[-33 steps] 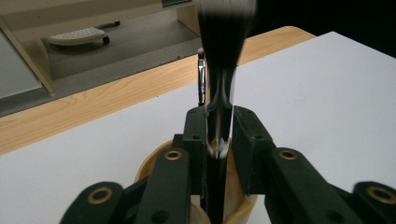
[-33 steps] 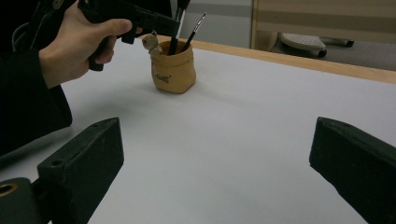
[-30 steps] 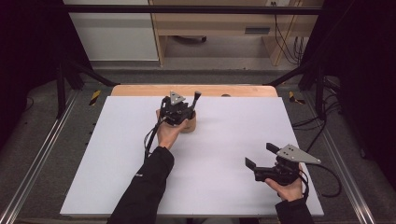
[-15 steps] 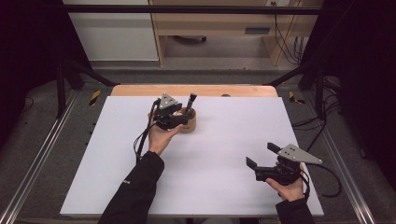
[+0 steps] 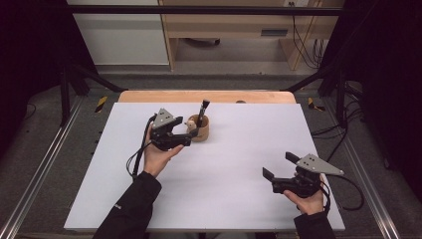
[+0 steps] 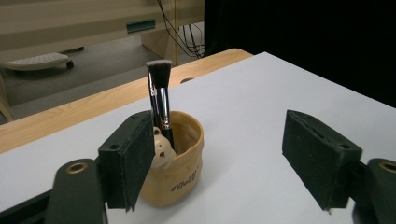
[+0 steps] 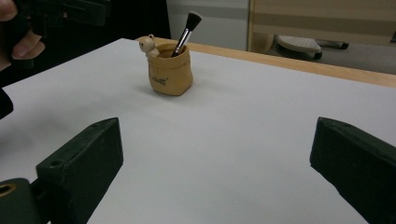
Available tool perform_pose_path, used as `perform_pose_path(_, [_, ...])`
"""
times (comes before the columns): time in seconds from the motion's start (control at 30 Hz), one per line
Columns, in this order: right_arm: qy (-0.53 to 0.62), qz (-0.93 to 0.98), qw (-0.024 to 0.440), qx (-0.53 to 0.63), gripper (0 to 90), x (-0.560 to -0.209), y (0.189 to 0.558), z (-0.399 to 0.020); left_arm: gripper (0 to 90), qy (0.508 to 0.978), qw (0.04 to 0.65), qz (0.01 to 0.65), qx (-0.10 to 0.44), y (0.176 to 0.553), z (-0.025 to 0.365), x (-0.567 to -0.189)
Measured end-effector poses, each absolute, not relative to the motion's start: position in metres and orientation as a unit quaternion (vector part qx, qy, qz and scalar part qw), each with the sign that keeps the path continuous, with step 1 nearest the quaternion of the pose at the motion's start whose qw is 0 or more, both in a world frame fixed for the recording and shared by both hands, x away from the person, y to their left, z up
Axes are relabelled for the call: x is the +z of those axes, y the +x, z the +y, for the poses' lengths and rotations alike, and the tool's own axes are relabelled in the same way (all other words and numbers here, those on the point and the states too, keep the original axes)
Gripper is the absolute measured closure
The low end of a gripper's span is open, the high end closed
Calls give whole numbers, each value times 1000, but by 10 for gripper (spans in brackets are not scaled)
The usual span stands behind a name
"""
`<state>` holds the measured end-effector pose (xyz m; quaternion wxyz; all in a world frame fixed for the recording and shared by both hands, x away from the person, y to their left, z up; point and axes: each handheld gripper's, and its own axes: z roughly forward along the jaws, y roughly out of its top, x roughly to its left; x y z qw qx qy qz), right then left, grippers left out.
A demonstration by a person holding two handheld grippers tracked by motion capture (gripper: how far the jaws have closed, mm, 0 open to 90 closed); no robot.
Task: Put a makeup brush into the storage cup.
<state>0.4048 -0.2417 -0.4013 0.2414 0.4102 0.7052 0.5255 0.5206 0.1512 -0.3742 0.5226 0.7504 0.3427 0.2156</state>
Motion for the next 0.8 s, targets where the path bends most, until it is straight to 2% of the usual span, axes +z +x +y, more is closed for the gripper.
perform_pose_path(0.8, [412, 705, 244, 523, 29, -401, 405, -242, 105, 744, 527, 351, 214, 471, 200, -383])
